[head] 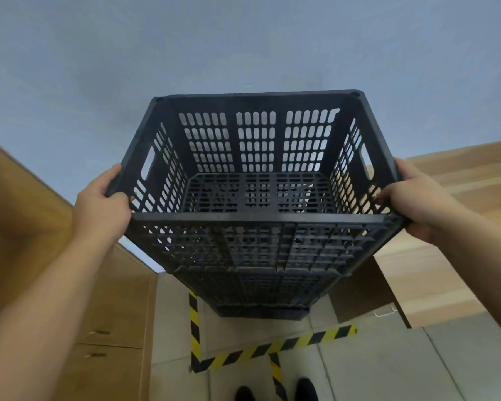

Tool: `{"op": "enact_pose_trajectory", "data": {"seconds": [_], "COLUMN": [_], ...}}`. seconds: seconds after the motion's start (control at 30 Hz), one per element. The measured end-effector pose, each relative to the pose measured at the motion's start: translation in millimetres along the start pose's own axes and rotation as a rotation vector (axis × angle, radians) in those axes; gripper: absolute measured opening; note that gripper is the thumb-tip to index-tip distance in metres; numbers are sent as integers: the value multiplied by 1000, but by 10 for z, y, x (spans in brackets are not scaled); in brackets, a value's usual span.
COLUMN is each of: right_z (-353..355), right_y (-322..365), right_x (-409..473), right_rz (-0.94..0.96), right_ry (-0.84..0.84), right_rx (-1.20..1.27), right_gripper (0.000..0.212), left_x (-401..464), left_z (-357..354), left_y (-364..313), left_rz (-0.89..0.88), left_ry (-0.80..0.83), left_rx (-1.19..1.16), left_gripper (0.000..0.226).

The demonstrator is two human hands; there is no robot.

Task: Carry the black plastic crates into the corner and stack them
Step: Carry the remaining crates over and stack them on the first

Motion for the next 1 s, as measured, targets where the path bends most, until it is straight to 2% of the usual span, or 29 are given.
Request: {"op": "enact_pose_trajectory", "data": {"seconds": [0.23,0.33,0.4,0.43,0.5,0.57,0.63,0.73,0.87,1.0], "right_z": [35,69,58,55,60,51,-91,-371,-520,-622], "right_y": [3,-12,-92,-181,-398,-764,-1173,-1753,-2136,-2258], "right_x": [48,21,-6,-25,-37,20,72,159,283,267], "right_rz": [-5,14,-17,-52,-73,-31,6,-128,-136,-48], "right_ry": [-24,-31,-9,7,33,-18,-29,-35,-71,-91], "right_rx": [-23,19,178,283,523,564,432,411,380,328], "right_gripper": [74,48,22,15,30,46,45,24,24,37], "left_x": [-6,-12,2,14,-30,-163,-279,-438,-444,-316], "left_z": [-3,-8,-7,-1,-55,-193,-364,-609,-889,-1022], "left_y": [98,111,115,135,269,439,722,1257,1780,1867], "left_rz": [-17,-44,-35,-12,128,238,293,438,504,441], "left_ry": [1,15,34,32,68,145,233,334,424,381], "left_rx": [-3,-37,-106,-186,-486,-707,-628,-469,-440,-491], "left_gripper": [69,65,56,51,48,46,53,63,73,59]}}
Point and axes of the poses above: each hand's wrist, its own x-axis towards the middle knuckle, its own z-axis out of the back of the hand, y = z × x, the point moved 8 cm from there along x, towards the middle knuckle, and after that the axes turned 1 degree about z, right-handed, at the moved point
